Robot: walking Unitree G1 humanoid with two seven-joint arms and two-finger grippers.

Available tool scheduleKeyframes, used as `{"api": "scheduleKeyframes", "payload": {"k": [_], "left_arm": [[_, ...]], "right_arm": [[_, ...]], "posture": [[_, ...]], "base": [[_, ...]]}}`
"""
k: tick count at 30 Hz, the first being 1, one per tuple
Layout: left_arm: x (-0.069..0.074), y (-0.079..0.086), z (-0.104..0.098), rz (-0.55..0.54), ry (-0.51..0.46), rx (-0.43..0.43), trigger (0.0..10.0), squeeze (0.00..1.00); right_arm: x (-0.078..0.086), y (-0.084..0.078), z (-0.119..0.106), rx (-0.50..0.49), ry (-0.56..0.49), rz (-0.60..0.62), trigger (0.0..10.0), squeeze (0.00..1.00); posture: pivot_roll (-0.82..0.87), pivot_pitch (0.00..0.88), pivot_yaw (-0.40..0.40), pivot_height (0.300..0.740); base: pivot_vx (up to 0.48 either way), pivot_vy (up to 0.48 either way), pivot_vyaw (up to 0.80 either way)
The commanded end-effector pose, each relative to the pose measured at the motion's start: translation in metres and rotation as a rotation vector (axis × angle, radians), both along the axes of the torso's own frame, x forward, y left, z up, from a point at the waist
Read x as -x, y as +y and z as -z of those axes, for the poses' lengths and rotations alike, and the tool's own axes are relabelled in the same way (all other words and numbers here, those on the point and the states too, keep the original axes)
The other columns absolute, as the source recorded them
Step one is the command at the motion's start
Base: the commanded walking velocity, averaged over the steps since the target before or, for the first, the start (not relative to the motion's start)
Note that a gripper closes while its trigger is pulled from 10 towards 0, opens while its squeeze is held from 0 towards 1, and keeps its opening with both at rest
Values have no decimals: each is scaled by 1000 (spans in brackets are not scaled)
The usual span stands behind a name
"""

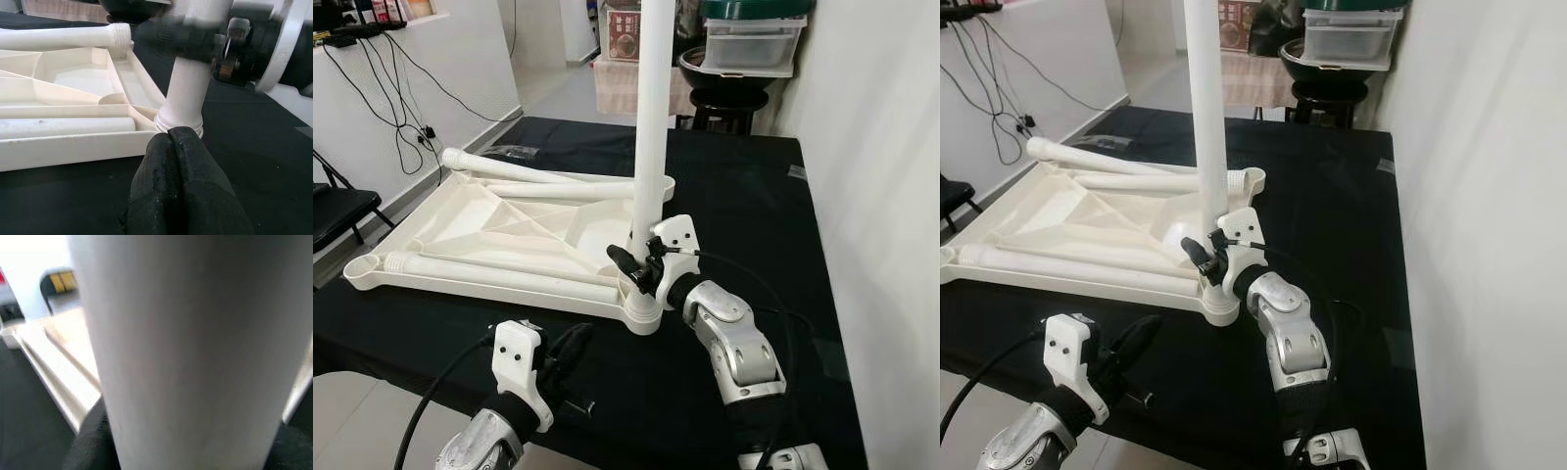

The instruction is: Building children table

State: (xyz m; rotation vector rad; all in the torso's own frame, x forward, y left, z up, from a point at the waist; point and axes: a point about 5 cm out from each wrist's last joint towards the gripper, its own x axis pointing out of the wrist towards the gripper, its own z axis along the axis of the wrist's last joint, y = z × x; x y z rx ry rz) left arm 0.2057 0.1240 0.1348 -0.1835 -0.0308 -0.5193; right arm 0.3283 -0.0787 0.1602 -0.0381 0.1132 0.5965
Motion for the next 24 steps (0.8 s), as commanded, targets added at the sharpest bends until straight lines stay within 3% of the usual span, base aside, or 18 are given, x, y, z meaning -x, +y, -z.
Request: {"api": "scheduleKeyframes", "payload": {"k": [1, 3, 4, 6, 7, 9, 10, 11, 19, 20, 24], "left_arm": [[0, 2, 4, -4, 24, -10, 10000, 0], [-1, 2, 5, -2, 25, -11, 10000, 0], [-1, 2, 5, -2, 25, -11, 10000, 0], [-1, 2, 5, 1, 27, -11, 10000, 0], [-1, 1, 5, 2, 28, -12, 10000, 0], [-1, 1, 6, 3, 29, -13, 10000, 0], [-1, 1, 6, 3, 29, -13, 10000, 0], [-1, 0, 6, 2, 29, -14, 10000, 0], [0, -1, 7, 2, 30, -15, 10000, 0], [0, -2, 7, 3, 31, -17, 10000, 0], [1, -3, 8, 4, 33, -19, 10000, 0]], "right_arm": [[3, -3, 18, 6, 95, 0, 10000, 1000], [-3, 1, 6, -61, 71, -174, 10000, 1000], [-3, 1, 6, -61, 71, -174, 10000, 1000], [-9, 1, -11, -111, 17, -383, 10000, 1000], [-12, -2, -17, -112, -8, -474, 10000, 31], [-15, -6, -25, -102, -25, -594, 10000, 0], [-15, -6, -25, -102, -25, -594, 10000, 0], [-18, -8, -30, -107, -13, -683, 10000, 0], [-28, -7, -31, -109, 31, -746, 10000, 0], [-32, -5, -30, -128, 52, -740, 0, 0], [-35, -7, -26, -155, 74, -748, 0, 0]], "posture": [[2, 74, 6, 740], [9, 62, 14, 740], [9, 62, 14, 740], [13, 58, 13, 740], [17, 55, 12, 740], [22, 49, 6, 740], [22, 49, 6, 740], [24, 47, 4, 740], [40, 41, -3, 740], [43, 40, -4, 740], [44, 39, -4, 740]], "base": [[0, 0, 0], [0, 0, 0], [0, 0, 0], [0, 0, 0], [0, 0, 0], [0, 0, 0], [0, 0, 0], [0, 0, 0], [0, 0, 0], [0, 0, 0], [0, 0, 0]]}}
